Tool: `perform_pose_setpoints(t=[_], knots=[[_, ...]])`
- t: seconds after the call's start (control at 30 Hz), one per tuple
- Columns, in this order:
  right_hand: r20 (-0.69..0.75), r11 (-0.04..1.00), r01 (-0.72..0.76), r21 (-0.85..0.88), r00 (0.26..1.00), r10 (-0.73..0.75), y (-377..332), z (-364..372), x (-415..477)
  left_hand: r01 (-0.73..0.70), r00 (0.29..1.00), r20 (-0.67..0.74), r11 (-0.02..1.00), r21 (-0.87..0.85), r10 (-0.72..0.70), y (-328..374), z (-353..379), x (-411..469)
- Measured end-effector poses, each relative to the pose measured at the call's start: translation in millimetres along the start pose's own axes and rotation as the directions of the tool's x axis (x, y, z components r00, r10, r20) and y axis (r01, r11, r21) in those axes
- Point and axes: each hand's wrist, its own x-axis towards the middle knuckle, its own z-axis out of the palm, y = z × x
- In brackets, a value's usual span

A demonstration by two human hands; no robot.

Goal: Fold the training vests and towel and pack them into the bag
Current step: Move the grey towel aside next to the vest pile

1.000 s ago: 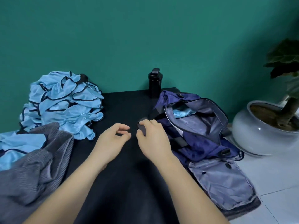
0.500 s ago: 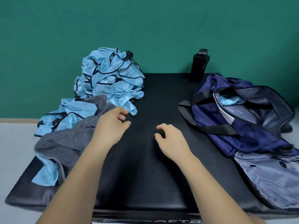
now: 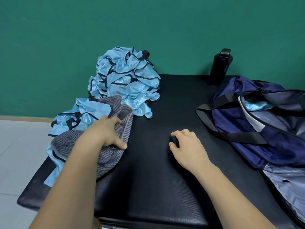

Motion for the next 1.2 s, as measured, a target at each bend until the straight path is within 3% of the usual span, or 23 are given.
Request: perform_pose_setpoints(t=[0.1,0.23,0.3,0.37,0.43,0.53,0.67,0.73,0.8,0.87,0.93,1.03,1.13,1.2], knots=[[-0.005,0.995,0.032,0.093,0.999,-0.032,-8,0,-3,-0.005,0.999,0.038,0.999,0.050,0.003,9,4,-2],[0.055,0.958,0.142,0.248,0.985,-0.161,-19,-3,-10,-0.019,0.996,-0.092,0.997,-0.073,0.013,12,-4,-12],[0.108,0.907,0.148,0.394,0.973,-0.205,-27,-5,-14,-0.112,0.984,-0.164,0.968,-0.224,0.076,17,-8,-24],[0.141,0.850,0.135,0.510,0.961,-0.237,-36,-6,-16,-0.238,0.965,-0.220,0.838,-0.492,0.144,27,-10,-40],[0.151,0.806,0.127,0.578,0.954,-0.259,-44,-9,-18,-0.286,0.957,-0.196,0.593,-0.753,0.214,41,-11,-54],[0.133,0.658,0.097,0.747,0.947,-0.291,-52,-13,-18,-0.272,0.924,-0.172,0.270,-0.924,0.342,57,-10,-62],[0.088,0.402,-0.001,0.916,0.976,-0.197,-54,-16,-14,-0.266,0.902,-0.210,0.104,-0.958,0.377,63,-4,-60],[0.045,0.361,0.007,0.932,0.990,-0.136,-52,-18,-11,-0.294,0.878,-0.236,0.081,-0.952,0.416,64,-2,-60],[-0.013,0.376,0.045,0.926,0.996,-0.086,-49,-23,-7,-0.366,0.839,-0.275,0.112,-0.924,0.470,64,-2,-59],[-0.095,0.401,0.099,0.911,0.995,-0.031,-43,-32,-3,-0.450,0.801,-0.287,0.211,-0.868,0.524,60,-4,-56],[-0.172,0.415,0.150,0.897,0.985,0.017,-34,-45,2,-0.534,0.794,-0.261,0.426,-0.730,0.549,51,-3,-48],[-0.238,0.389,0.199,0.900,0.970,0.055,-19,-64,5,-0.535,0.832,-0.108,0.737,-0.414,0.544,43,11,-34],[-0.241,0.339,0.202,0.919,0.967,0.077,-11,-73,3,-0.479,0.869,0.018,0.849,-0.222,0.495,47,30,-18],[-0.265,0.393,0.213,0.895,0.961,0.081,-8,-74,3,-0.451,0.885,0.039,0.876,-0.168,0.463,54,37,-13]])
